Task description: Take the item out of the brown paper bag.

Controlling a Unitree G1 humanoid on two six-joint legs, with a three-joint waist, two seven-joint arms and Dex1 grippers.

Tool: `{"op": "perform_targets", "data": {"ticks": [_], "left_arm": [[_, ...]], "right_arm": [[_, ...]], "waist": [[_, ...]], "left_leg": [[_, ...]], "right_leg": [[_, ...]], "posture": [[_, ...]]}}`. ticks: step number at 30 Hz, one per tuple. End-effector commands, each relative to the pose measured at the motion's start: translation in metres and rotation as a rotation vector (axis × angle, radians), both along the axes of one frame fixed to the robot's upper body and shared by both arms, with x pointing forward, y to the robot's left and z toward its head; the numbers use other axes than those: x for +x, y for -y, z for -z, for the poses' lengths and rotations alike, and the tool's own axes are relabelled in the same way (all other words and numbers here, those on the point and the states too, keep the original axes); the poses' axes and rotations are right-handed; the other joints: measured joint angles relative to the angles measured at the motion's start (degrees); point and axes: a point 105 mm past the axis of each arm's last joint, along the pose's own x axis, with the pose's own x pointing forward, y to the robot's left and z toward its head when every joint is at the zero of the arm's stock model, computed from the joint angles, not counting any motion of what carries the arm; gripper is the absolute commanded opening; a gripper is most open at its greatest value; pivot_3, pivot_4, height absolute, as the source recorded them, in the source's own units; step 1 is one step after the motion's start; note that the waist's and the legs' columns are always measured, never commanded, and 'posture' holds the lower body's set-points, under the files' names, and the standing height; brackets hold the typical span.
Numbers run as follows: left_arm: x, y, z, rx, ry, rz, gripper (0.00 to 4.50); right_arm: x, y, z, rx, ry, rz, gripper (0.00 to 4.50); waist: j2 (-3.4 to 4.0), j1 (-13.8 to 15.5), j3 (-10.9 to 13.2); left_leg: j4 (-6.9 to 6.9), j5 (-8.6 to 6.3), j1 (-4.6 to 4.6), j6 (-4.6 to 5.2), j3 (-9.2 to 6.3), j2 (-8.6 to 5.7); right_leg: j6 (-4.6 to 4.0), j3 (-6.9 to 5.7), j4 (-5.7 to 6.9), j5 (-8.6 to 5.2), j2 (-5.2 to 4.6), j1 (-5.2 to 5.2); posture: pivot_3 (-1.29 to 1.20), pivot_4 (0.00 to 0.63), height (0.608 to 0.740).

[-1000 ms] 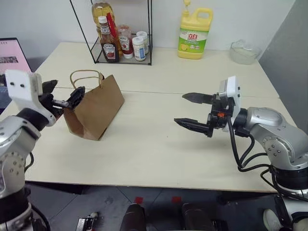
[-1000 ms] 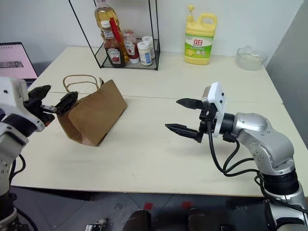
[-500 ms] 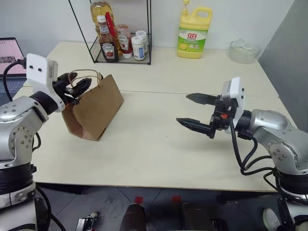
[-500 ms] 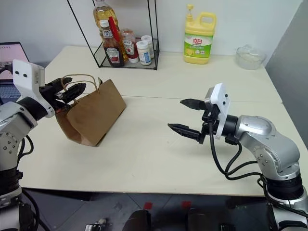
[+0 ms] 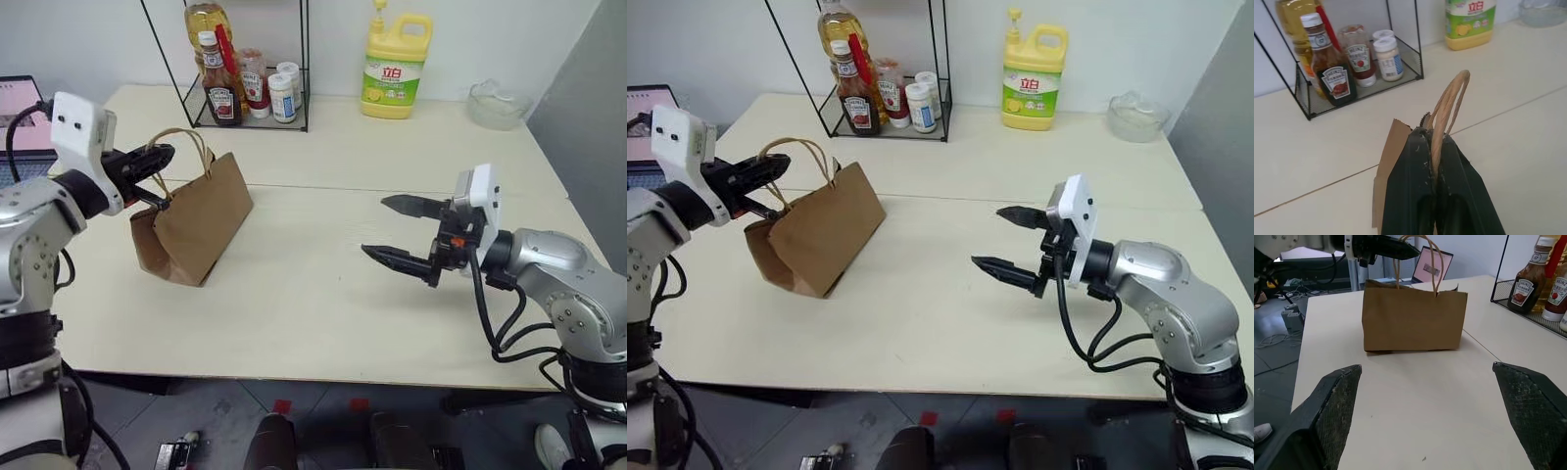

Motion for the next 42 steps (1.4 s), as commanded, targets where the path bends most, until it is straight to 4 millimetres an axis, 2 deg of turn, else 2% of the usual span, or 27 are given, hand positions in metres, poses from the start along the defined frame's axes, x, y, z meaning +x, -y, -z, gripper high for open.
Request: {"op": "perform_targets", "data": {"ticks": [1,9,15,23,28,37,42], "left_arm": [[0.000,0.009,-0.020,0.050,0.037,0.112,0.01],[0.021,0.043,-0.040,0.138,0.046,0.361,0.01],[0.027,0.067,-0.047,0.161,0.049,0.503,0.01],[0.036,0.097,-0.062,0.192,0.085,0.625,0.01],[0.042,0.111,-0.070,0.205,0.106,0.667,0.01],[0.043,0.145,-0.073,0.230,0.123,0.798,0.01],[0.048,0.155,-0.067,0.242,0.122,0.809,0.01]], "right_arm": [[-0.011,0.000,-0.005,-0.040,0.070,-0.038,4.50],[-0.021,0.003,0.005,-0.097,0.063,-0.059,4.50],[-0.028,0.007,0.012,-0.131,0.059,-0.039,4.50],[-0.036,0.011,0.015,-0.137,0.045,-0.024,4.50],[-0.038,0.011,0.014,-0.134,0.038,-0.022,4.50],[-0.039,0.011,0.013,-0.135,0.034,-0.017,4.50],[-0.039,0.012,0.014,-0.148,0.028,-0.004,4.50]], "waist": [[-0.01,0.14,0.05],[-0.01,0.23,0.12],[0.00,0.10,0.12],[-0.01,0.08,0.12],[-0.01,0.01,0.13],[-0.03,0.00,0.14],[-0.03,0.00,0.14]], "left_leg": [[0.00,0.00,-0.01,0.00,-0.01,0.00],[0.04,0.00,-0.08,0.00,-0.04,-0.01],[0.04,0.02,-0.28,-0.03,-0.06,0.00],[0.34,0.13,-1.00,-0.20,-0.25,-0.03],[0.50,0.13,-1.11,-0.20,-0.28,-0.03],[0.84,0.10,-1.13,-0.16,-0.29,-0.06],[0.91,0.09,-1.14,-0.14,-0.30,-0.09]], "right_leg": [[0.00,-0.03,0.00,0.00,0.00,0.00],[0.00,-0.07,0.00,0.00,0.02,-0.04],[-0.01,-0.10,0.03,-0.01,0.02,-0.23],[-0.03,-0.27,0.15,0.00,0.02,-0.79],[-0.03,-0.29,0.26,0.00,0.02,-0.87],[-0.02,-0.28,0.69,0.00,0.03,-0.93],[-0.02,-0.27,0.84,0.00,0.03,-0.96]], "posture": [[0.00,0.150,0.740],[0.00,0.150,0.740],[0.00,0.150,0.740],[0.00,0.150,0.740],[0.00,0.150,0.740],[0.00,0.150,0.740],[0.00,0.150,0.740]]}}
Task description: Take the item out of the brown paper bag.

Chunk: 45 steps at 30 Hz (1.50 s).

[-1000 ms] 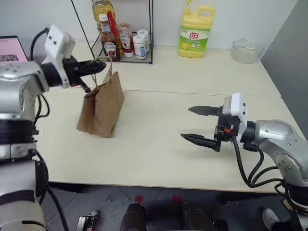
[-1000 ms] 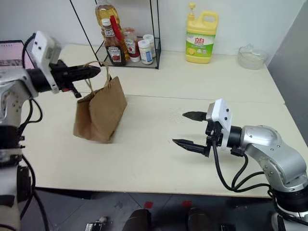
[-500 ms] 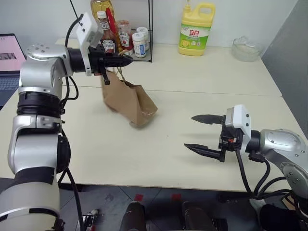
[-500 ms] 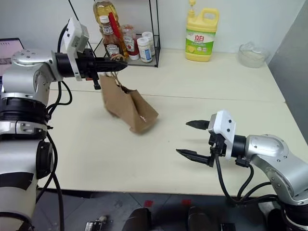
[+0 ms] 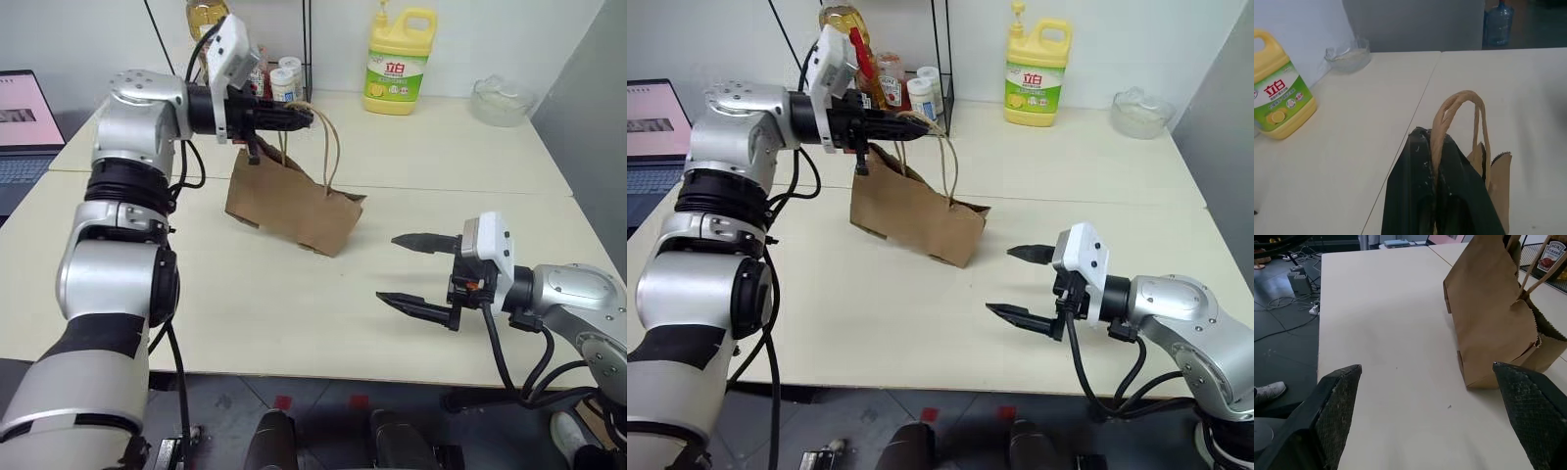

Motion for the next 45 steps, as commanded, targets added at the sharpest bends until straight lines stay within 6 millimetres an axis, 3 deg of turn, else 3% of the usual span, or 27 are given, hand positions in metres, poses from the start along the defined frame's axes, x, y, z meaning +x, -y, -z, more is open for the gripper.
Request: {"op": "perform_targets", "data": {"ticks": [1,8,24,38,45], "left_arm": [[-0.003,0.006,-0.022,-0.001,0.094,0.020,0.01],[0.000,0.014,-0.016,-0.003,0.106,0.037,0.01],[0.006,0.029,-0.049,-0.109,0.165,-0.023,0.01],[0.015,0.034,-0.026,-0.072,0.176,-0.036,0.01],[0.013,0.038,-0.031,-0.088,0.193,-0.018,0.01]], "right_arm": [[-0.007,0.000,-0.009,-0.010,0.044,-0.005,4.50],[-0.008,0.002,-0.007,-0.016,0.035,0.008,4.50],[-0.007,0.006,-0.009,-0.024,0.028,0.035,4.50],[-0.005,0.005,-0.007,-0.028,0.027,0.045,4.50],[0.002,0.012,-0.008,-0.020,0.027,0.111,4.50]], "waist": [[0.00,-0.01,0.00],[0.00,0.02,0.00],[-0.01,-0.06,0.01],[-0.01,-0.06,0.01],[-0.01,-0.07,0.01]], "left_leg": [[0.00,0.00,0.00,0.00,0.00,0.00],[0.02,0.00,-0.01,0.00,-0.01,-0.01],[0.04,0.02,-0.05,-0.01,-0.09,-0.05],[0.05,0.04,-0.06,-0.03,-0.10,-0.06],[0.06,0.04,-0.07,-0.03,-0.10,-0.07]], "right_leg": [[0.00,0.00,0.01,0.00,0.00,-0.01],[0.00,0.00,0.04,0.00,0.00,-0.01],[0.00,-0.03,0.09,0.00,-0.01,-0.03],[0.00,-0.03,0.10,0.00,-0.01,-0.03],[0.00,-0.04,0.12,0.00,-0.02,-0.03]], "posture": [[0.00,0.150,0.740],[0.00,0.150,0.740],[0.00,0.150,0.740],[0.00,0.150,0.740],[0.00,0.150,0.740]]}}
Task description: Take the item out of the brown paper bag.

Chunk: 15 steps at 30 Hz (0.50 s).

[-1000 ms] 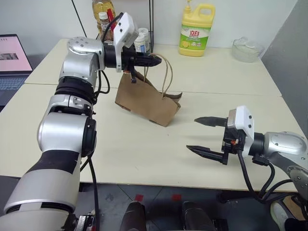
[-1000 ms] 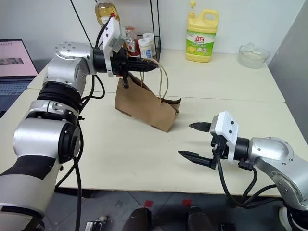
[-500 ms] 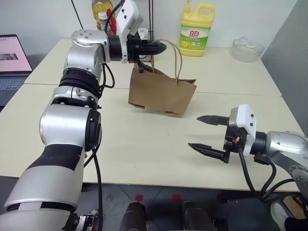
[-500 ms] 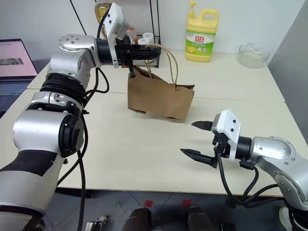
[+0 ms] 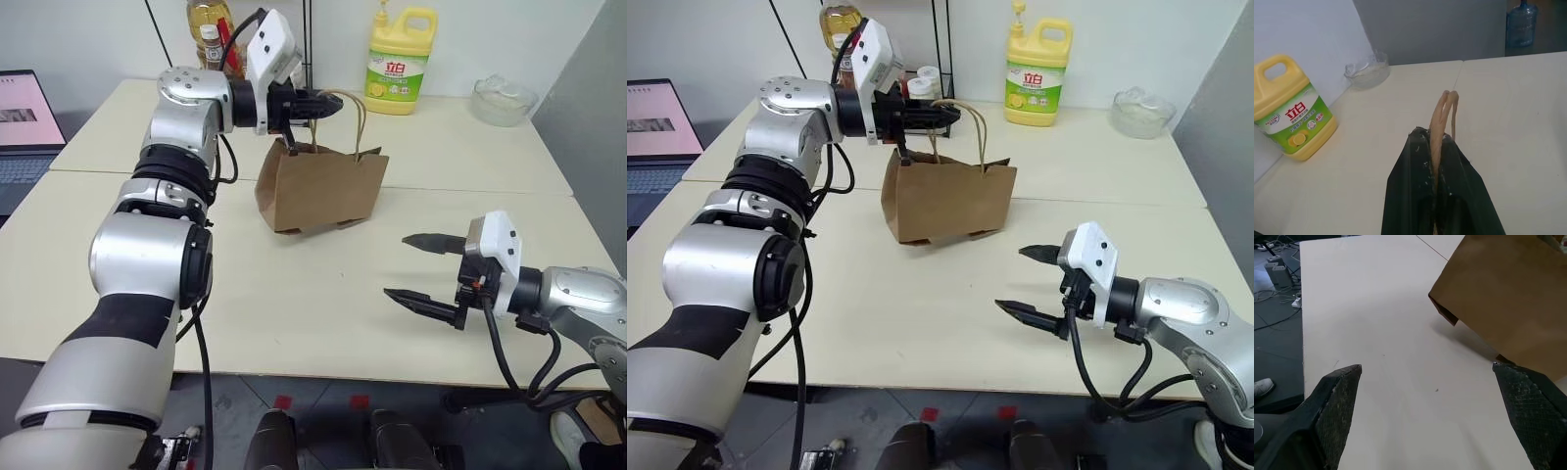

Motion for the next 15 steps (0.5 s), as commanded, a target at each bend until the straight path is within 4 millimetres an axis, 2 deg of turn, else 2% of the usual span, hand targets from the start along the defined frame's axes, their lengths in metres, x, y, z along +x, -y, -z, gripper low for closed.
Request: {"op": "perform_targets", "data": {"ticks": [1,15], "left_arm": [[-0.007,0.005,-0.028,-0.053,0.094,0.025,0.01],[-0.003,0.011,-0.024,-0.081,0.091,0.012,0.01]], "right_arm": [[0.001,0.003,-0.010,0.007,0.046,0.030,4.50],[0.007,0.025,-0.021,0.025,-0.004,0.191,4.50]], "waist": [[0.00,-0.01,0.00],[0.00,0.00,0.00]], "left_leg": [[0.00,0.00,0.00,0.00,0.00,0.00],[0.01,0.00,-0.01,0.02,-0.01,-0.02]], "right_leg": [[0.00,0.00,0.00,0.00,0.00,0.00],[0.00,0.00,0.05,0.00,-0.01,0.00]], "posture": [[0.00,0.150,0.740],[0.00,0.150,0.740]]}}
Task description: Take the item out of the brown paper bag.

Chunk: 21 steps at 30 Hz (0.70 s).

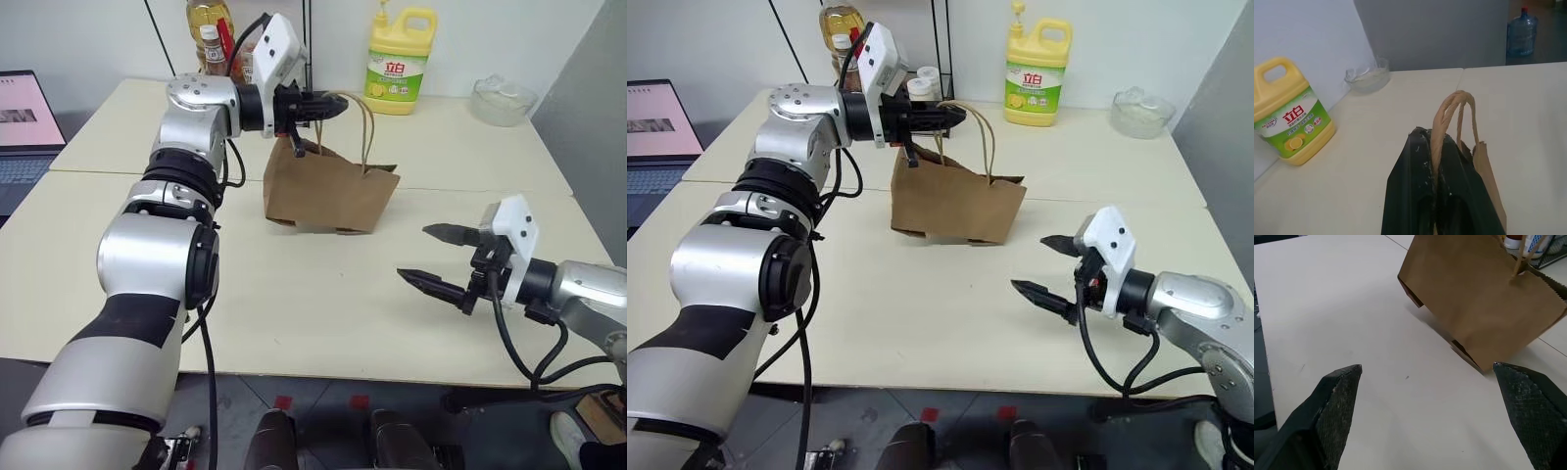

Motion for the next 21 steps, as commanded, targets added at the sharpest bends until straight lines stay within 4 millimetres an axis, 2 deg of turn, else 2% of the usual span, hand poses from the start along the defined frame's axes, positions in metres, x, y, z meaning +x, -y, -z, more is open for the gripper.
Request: {"op": "perform_targets", "data": {"ticks": [1,8,14,21], "left_arm": [[-0.005,0.004,-0.027,-0.040,0.099,0.011,0.01],[-0.002,0.003,-0.014,-0.003,0.091,0.000,0.01],[-0.001,-0.009,0.003,0.069,0.088,-0.011,0.01],[0.003,-0.020,0.017,0.119,0.103,-0.053,0.01]], "right_arm": [[-0.005,0.005,-0.016,-0.009,0.055,0.014,4.50],[-0.008,0.008,-0.022,0.006,0.052,0.033,4.50],[-0.011,0.012,-0.033,0.027,0.077,0.042,4.50],[-0.014,0.008,-0.031,0.023,0.062,0.017,4.50]], "waist": [[0.00,0.00,0.00],[0.00,-0.04,0.00],[0.00,-0.05,0.00],[0.00,-0.03,0.00]], "left_leg": [[0.00,0.00,0.00,0.00,0.00,0.00],[0.00,0.00,0.00,0.03,0.00,-0.01],[0.00,0.01,0.00,0.03,-0.01,-0.02],[0.02,0.01,0.00,0.07,-0.03,-0.02]], "right_leg": [[0.00,0.00,0.00,0.00,0.00,0.00],[0.00,0.00,0.02,0.00,0.00,0.00],[0.00,0.01,0.04,0.00,-0.01,0.00],[0.00,-0.01,0.07,0.00,-0.01,0.01]], "posture": [[0.00,0.150,0.740],[0.00,0.150,0.740],[0.00,0.150,0.740],[0.00,0.150,0.740]]}}
